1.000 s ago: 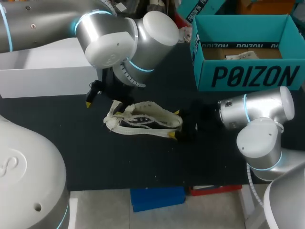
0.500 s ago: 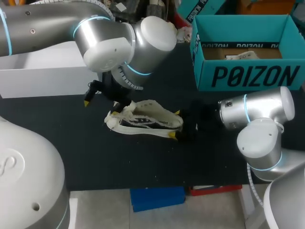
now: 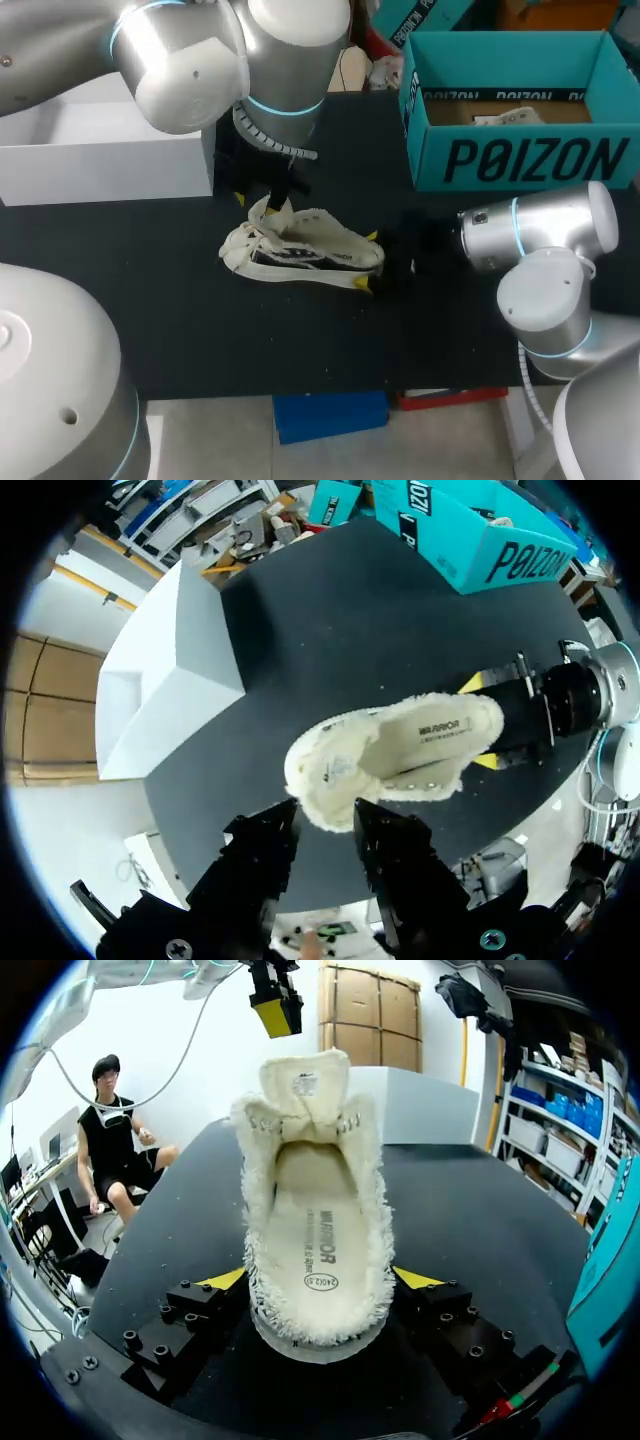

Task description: Take the shoe out of the shoebox, open the shoe tongue, remove and reinsert the insole, then place the shoe into the shoebox

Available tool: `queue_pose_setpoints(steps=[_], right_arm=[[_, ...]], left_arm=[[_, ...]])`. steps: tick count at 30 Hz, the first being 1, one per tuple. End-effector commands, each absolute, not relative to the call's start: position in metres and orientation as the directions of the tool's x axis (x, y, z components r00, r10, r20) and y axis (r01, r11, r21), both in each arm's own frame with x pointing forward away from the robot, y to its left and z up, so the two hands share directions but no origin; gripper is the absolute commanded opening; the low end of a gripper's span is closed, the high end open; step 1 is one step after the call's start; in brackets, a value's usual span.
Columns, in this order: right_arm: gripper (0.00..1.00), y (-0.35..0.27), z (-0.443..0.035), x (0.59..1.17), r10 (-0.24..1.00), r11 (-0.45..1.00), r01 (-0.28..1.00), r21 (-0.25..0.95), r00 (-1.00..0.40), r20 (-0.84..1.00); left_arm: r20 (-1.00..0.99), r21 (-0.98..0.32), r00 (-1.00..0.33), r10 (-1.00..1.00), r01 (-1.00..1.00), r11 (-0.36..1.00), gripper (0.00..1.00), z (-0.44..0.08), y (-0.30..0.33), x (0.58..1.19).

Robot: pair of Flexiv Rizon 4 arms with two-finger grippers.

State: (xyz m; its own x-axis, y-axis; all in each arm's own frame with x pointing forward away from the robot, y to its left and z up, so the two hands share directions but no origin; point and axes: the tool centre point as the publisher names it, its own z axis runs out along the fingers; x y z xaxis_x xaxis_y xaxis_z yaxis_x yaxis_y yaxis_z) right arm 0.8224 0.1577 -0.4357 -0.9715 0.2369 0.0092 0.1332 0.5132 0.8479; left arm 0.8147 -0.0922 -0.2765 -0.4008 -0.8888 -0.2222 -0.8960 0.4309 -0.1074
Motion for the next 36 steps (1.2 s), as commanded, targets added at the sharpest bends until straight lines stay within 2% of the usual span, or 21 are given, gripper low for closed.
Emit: queue_pose_setpoints(steps=[1,4,5,24,25,27,36], right_arm=[[0.0,0.158,-0.437,0.822,0.239,0.515,0.135,0.847,-0.971,0.009],[0.0,0.158,-0.437,0.822,0.239,0.515,0.135,0.847,-0.971,0.009],[0.0,0.158,-0.437,0.822,0.239,0.515,0.135,0.847,-0.971,0.009],[0.0,0.158,-0.437,0.822,0.239,0.515,0.135,0.847,-0.971,0.009],[0.0,0.158,-0.437,0.822,0.239,0.515,0.135,0.847,-0.971,0.009],[0.0,0.158,-0.437,0.822,0.239,0.515,0.135,0.847,-0.971,0.009],[0.0,0.158,-0.437,0.822,0.239,0.515,0.135,0.847,-0.971,0.009]], left_arm=[[0.248,-0.371,-0.95,-0.189,-0.273,0.887,0.0,-0.28,-0.113,0.804],[0.258,-0.412,-0.96,-0.107,-0.21,0.887,0.0,-0.285,-0.134,0.801],[0.245,-0.404,-0.956,-0.161,-0.252,0.879,0.0,-0.287,-0.141,0.803],[0.245,-0.404,-0.956,-0.161,-0.252,0.879,0.0,-0.287,-0.141,0.803],[0.318,-0.4,-0.943,-0.1,-0.229,0.888,0.0,-0.287,-0.141,0.802],[0.276,-0.321,-0.959,0.061,-0.032,0.946,0.0,-0.289,-0.141,0.798],[0.297,-0.236,-0.925,0.238,0.17,0.957,0.0,-0.283,-0.136,0.811]])
